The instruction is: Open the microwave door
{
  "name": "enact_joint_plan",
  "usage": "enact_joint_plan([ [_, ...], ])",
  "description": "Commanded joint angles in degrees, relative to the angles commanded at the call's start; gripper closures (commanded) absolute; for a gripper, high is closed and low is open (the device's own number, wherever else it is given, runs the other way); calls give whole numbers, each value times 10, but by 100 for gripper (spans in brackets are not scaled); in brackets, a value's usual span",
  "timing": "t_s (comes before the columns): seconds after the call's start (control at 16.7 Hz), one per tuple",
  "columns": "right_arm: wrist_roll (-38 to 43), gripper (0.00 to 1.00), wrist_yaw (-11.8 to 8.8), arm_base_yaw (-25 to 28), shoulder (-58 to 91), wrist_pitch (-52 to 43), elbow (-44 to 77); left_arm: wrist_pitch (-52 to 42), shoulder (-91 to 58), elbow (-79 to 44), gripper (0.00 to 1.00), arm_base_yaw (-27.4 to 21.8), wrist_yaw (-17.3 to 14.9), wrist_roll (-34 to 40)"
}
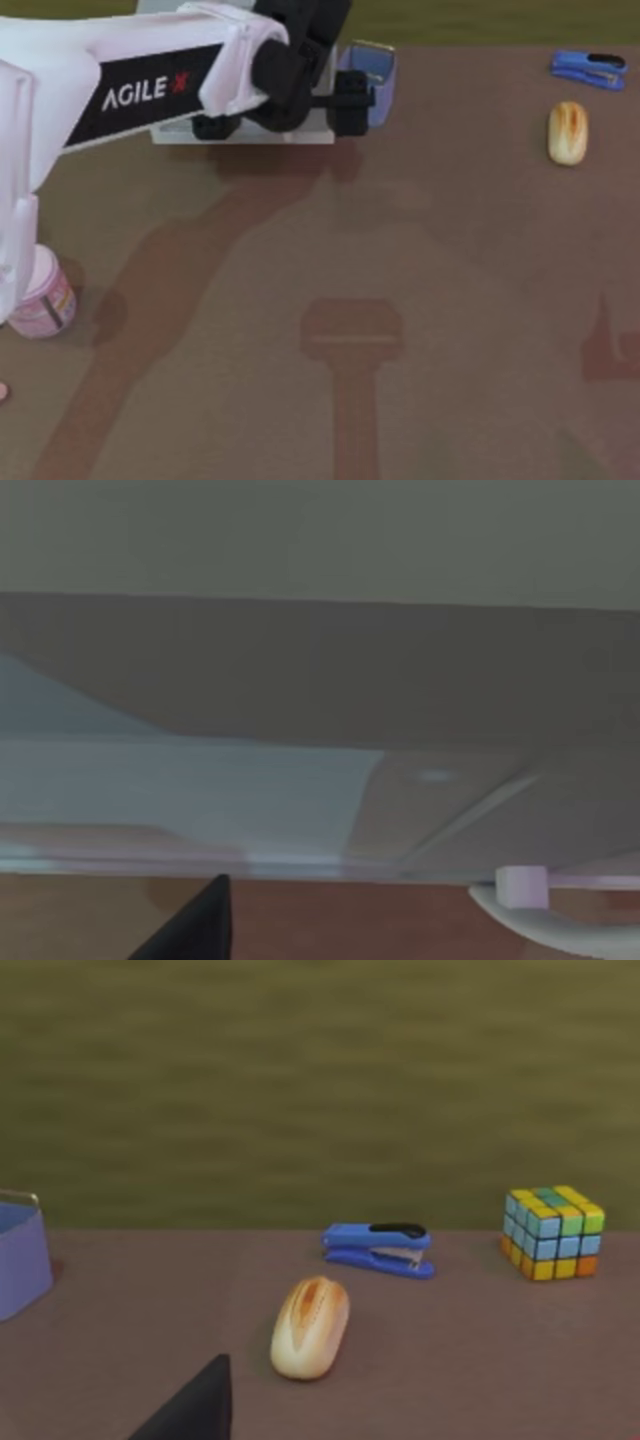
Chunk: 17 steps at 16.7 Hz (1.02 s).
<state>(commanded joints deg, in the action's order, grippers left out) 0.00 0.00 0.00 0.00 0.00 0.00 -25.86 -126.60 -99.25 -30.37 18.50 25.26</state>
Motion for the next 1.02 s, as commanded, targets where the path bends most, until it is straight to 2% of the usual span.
enact_joint_plan([
  [0.3,0,0,0,0,0,0,0,14,-18,-9,0,6,-4,-5],
  [1.02,0,0,0,0,0,0,0,14,-18,-9,90,6,-4,-5],
])
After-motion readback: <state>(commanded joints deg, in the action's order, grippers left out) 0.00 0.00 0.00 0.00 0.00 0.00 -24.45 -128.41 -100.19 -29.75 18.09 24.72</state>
